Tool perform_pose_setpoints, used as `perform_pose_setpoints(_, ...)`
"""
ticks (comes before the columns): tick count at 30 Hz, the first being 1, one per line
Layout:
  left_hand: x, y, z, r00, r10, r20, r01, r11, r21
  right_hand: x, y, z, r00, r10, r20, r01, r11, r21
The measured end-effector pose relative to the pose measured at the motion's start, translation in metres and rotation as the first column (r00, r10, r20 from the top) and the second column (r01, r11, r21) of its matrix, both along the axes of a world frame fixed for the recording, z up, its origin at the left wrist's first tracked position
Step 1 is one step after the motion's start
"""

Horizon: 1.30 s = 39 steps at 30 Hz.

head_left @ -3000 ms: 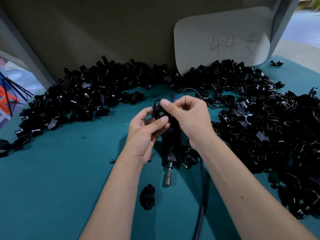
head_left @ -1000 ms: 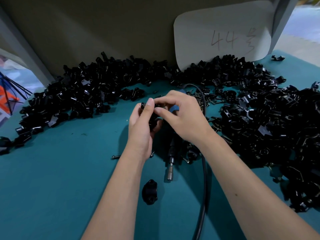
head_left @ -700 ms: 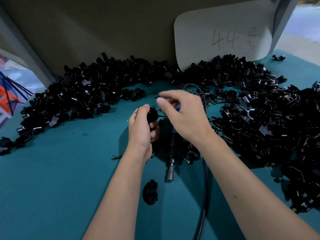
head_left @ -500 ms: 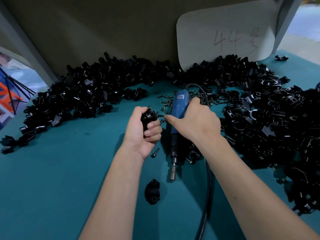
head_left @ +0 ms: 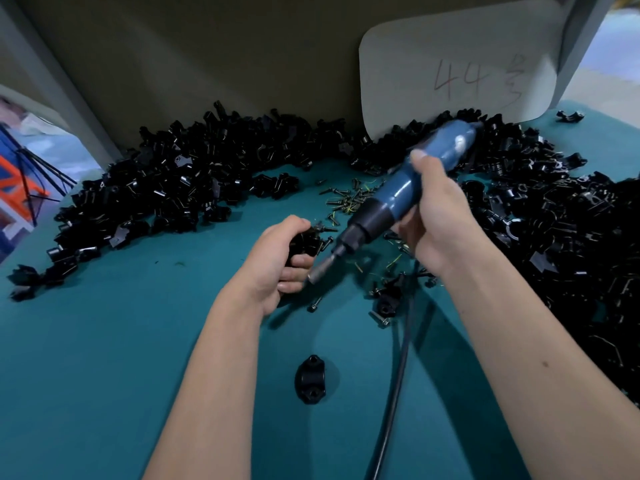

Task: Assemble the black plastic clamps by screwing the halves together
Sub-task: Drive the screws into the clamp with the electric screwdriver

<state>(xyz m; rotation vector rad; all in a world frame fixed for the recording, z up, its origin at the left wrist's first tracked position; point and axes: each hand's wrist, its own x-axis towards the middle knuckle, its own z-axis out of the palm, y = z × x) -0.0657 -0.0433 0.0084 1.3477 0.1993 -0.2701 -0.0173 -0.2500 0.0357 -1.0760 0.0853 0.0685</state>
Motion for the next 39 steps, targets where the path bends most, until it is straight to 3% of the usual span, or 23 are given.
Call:
perform_pose_setpoints(3,-0.003,0.008,0.006,0.984,-0.121,-0.128,0.121,0.993,-0.006,-0.004,0.002,0.009,0.998,-0.047,0.05,0.029,0.951,0.307)
perform_pose_setpoints(6,-0.005,0.011,0.01,0.964,-0.181,-0.194,0.193,0.98,0.041,-0.008,0.003,0.013,0.99,-0.107,0.088,0.063,0.914,0.401)
perform_pose_setpoints(14,-0.005,-0.004,0.011,0.957,-0.172,-0.233,0.248,0.901,0.356,-0.013,0.0,0.018,0.953,-0.298,0.053,0.254,0.881,0.4)
perform_pose_setpoints(26,-0.007,-0.004,0.013,0.952,-0.196,-0.234,0.278,0.875,0.396,-0.015,0.004,0.019,0.942,-0.333,0.041,0.289,0.867,0.406)
perform_pose_setpoints(39,-0.003,-0.006,0.013,0.908,-0.295,-0.297,0.397,0.835,0.382,-0.016,0.004,0.023,0.96,-0.245,0.137,0.168,0.893,0.418)
